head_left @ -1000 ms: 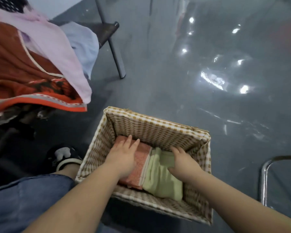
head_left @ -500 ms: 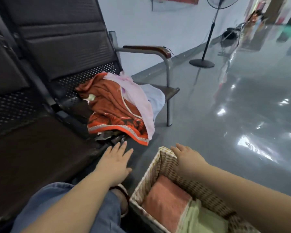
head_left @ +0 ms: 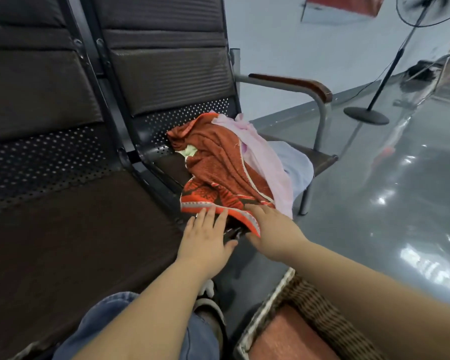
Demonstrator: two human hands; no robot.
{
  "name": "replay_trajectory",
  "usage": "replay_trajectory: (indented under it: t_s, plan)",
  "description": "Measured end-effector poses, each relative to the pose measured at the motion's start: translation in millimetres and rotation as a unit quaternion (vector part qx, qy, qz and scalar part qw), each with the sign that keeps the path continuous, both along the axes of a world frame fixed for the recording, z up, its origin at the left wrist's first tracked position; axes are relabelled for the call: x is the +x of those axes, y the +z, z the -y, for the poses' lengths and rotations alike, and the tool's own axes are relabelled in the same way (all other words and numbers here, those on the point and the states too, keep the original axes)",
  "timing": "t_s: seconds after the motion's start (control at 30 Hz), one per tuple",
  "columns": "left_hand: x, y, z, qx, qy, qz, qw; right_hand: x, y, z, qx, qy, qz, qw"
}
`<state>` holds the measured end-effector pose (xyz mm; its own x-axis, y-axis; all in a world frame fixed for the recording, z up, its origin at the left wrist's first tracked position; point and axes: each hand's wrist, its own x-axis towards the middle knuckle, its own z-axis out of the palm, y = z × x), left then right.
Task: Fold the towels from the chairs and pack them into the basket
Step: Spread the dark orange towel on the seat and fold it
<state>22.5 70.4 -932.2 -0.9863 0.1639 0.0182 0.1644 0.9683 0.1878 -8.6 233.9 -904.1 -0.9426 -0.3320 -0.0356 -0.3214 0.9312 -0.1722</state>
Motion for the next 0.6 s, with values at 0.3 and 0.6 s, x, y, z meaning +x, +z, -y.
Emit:
replay_trajectory:
  t_s: [0.3,0.6]
  plan:
    - [-31,-19,9,0.051,0.025,0.010,0.998,-35,-26,10,-0.014,-0.009,-0.036,0.999]
    - [-40,-10,13,0.255,0.025,-0.041,0.966,-14,0,20,-0.214,-0.014,-0.021,0.976]
